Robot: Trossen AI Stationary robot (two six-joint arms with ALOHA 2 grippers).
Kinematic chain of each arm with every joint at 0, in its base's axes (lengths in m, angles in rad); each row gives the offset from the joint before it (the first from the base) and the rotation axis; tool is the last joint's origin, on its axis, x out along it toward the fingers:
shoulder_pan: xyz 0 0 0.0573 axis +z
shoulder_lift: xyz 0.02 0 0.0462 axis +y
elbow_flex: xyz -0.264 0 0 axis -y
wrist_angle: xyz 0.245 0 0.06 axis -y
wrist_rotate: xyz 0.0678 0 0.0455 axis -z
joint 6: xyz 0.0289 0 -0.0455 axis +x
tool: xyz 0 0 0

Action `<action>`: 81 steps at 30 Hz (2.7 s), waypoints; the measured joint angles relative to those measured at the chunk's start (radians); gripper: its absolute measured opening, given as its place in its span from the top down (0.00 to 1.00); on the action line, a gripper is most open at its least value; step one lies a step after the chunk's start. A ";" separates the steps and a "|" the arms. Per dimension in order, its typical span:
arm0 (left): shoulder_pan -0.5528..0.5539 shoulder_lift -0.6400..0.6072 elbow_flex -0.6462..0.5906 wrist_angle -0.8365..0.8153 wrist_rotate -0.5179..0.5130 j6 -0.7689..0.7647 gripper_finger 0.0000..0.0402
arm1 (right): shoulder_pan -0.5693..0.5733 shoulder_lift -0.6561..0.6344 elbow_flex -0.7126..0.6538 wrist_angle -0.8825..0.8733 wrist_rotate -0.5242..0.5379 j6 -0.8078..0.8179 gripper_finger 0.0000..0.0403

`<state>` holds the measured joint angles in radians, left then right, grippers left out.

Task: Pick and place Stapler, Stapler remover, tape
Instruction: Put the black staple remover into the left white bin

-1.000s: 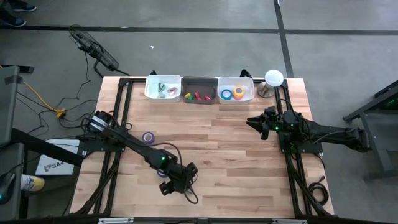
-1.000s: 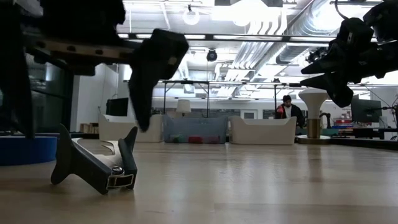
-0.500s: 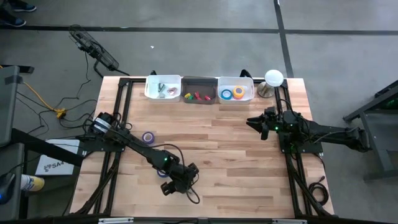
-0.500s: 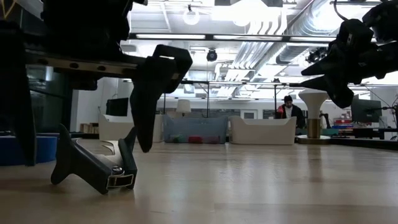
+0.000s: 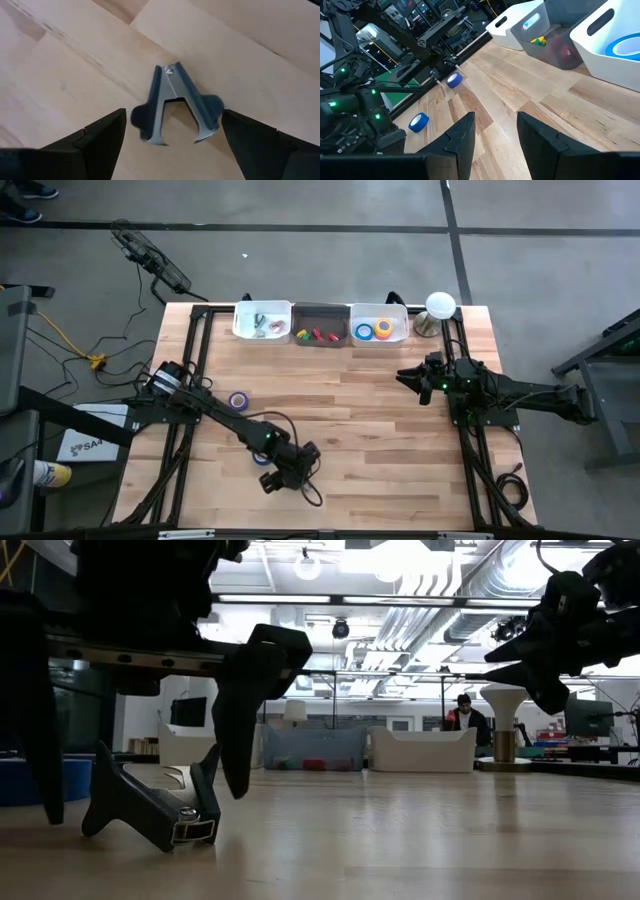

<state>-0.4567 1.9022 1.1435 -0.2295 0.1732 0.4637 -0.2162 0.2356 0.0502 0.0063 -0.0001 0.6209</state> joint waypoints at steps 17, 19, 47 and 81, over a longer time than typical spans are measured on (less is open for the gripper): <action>0.005 0.000 0.000 0.003 -0.001 -0.057 0.21 | 0.000 0.000 0.000 -0.002 0.000 0.000 0.66; 0.005 0.000 0.000 0.003 -0.001 -0.069 0.25 | 0.000 0.000 0.000 -0.002 0.000 0.000 0.66; 0.176 -0.004 0.042 -0.008 -0.047 -0.541 0.77 | 0.000 0.000 0.000 -0.003 0.000 0.000 0.66; 0.986 -0.363 0.042 -0.561 -0.269 -0.655 0.77 | 0.000 0.007 0.000 -0.006 0.000 0.000 0.66</action>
<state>0.5291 1.5391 1.1854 -0.7902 -0.0958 -0.1913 -0.2161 0.2422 0.0502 0.0007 -0.0004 0.6209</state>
